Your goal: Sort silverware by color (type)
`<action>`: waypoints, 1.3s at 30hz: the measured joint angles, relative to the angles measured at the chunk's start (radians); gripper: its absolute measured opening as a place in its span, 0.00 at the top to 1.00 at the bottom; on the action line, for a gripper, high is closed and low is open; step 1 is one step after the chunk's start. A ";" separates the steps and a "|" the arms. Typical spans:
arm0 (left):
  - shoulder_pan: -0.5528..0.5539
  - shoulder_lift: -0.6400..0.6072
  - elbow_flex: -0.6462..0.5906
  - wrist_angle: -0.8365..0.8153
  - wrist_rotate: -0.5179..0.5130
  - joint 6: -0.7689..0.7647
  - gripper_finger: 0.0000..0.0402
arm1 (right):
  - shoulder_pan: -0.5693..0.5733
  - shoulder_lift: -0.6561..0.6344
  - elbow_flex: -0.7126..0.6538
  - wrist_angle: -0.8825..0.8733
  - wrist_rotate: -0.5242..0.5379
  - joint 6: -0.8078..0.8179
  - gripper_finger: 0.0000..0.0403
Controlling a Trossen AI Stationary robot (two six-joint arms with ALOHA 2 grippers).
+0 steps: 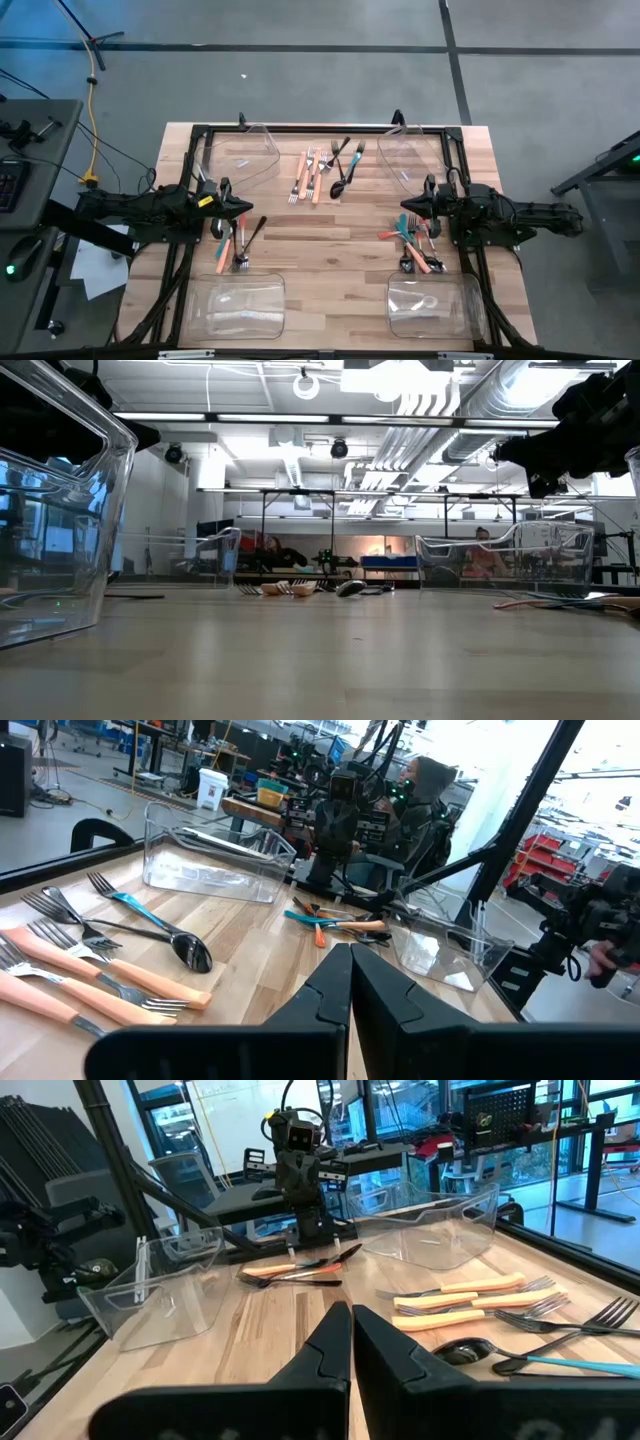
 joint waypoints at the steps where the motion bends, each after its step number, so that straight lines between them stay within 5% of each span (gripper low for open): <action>1: 0.000 0.000 0.000 0.000 0.000 0.000 1.00 | 0.000 0.000 0.000 0.015 0.001 0.004 1.00; 5: 0.000 0.000 0.000 0.000 0.000 0.000 1.00 | 0.001 0.001 0.000 0.171 0.031 0.280 1.00; 8: 0.000 0.000 0.000 0.000 0.000 0.000 1.00 | 0.001 0.002 0.000 0.336 0.208 0.493 1.00; 12: 0.000 0.000 0.000 0.000 0.000 0.000 1.00 | 0.001 0.002 0.000 0.456 0.421 0.544 1.00; 17: 0.000 0.000 0.000 0.000 0.000 0.000 1.00 | 0.001 0.002 0.000 0.468 0.441 0.627 1.00; 24: 0.000 0.000 0.000 0.000 0.000 0.000 1.00 | 0.001 0.010 0.000 0.606 0.474 0.630 1.00; 29: 0.000 0.000 0.000 0.001 0.000 0.006 1.00 | 0.001 0.078 0.091 0.760 0.323 0.456 1.00; 39: 0.000 0.000 0.000 0.412 0.000 -0.037 1.00 | 0.001 0.383 0.484 0.504 0.302 0.146 1.00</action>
